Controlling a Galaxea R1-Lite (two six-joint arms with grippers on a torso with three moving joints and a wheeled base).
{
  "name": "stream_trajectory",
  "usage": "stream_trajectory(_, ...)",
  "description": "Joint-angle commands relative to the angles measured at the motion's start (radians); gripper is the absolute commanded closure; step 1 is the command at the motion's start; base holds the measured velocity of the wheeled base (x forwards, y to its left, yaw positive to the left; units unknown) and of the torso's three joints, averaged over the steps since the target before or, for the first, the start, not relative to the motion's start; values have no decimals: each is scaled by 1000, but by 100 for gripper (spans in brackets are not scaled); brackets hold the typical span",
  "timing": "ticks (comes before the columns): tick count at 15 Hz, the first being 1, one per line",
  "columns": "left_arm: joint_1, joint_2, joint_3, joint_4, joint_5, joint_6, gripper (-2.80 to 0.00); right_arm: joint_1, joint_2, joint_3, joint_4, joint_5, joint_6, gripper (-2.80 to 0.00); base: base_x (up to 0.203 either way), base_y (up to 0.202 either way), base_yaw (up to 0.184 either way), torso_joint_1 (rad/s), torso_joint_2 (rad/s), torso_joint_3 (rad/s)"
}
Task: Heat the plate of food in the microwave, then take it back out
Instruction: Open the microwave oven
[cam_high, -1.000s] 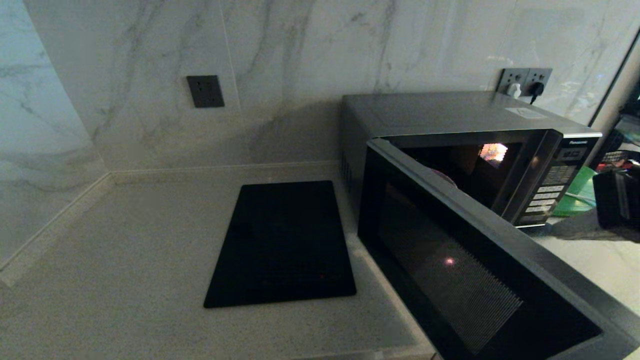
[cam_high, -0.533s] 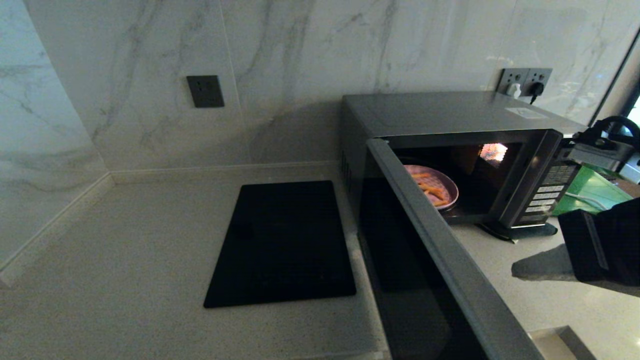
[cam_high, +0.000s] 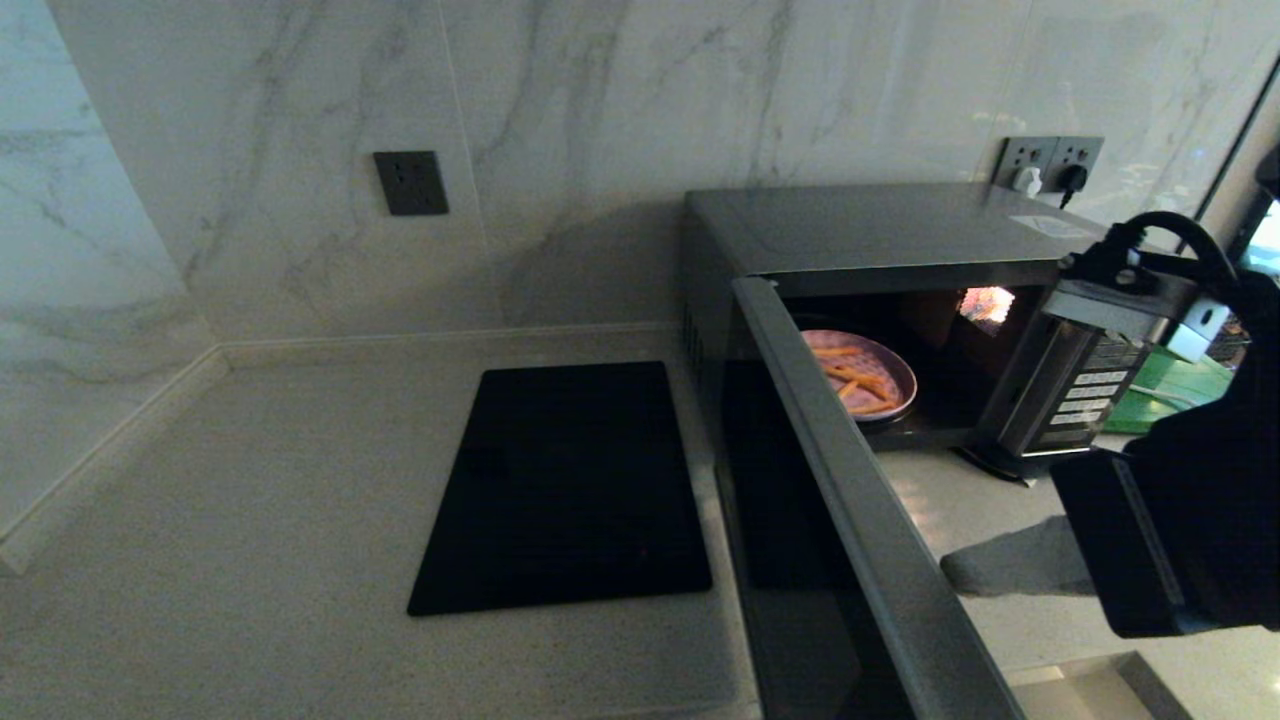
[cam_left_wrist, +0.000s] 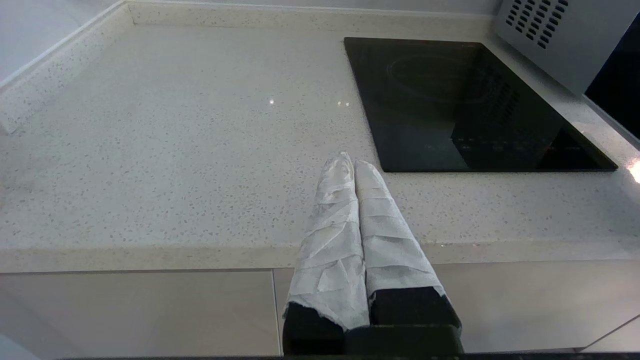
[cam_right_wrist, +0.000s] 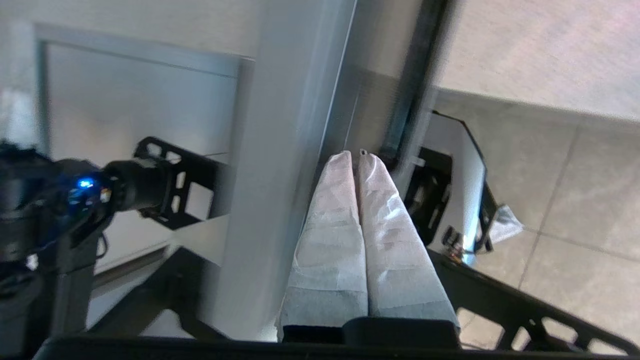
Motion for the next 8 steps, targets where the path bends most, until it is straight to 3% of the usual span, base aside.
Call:
stream_trajectory(1,0,2,0,0,1,-1,0,47,57,-46,1,-2,5,0,0,0,0,0,0,0)
stream_trajectory(8,0,2,0,0,1,-1,0,51,34,-33,1,-8,6,0,0,0,0,0,0,0)
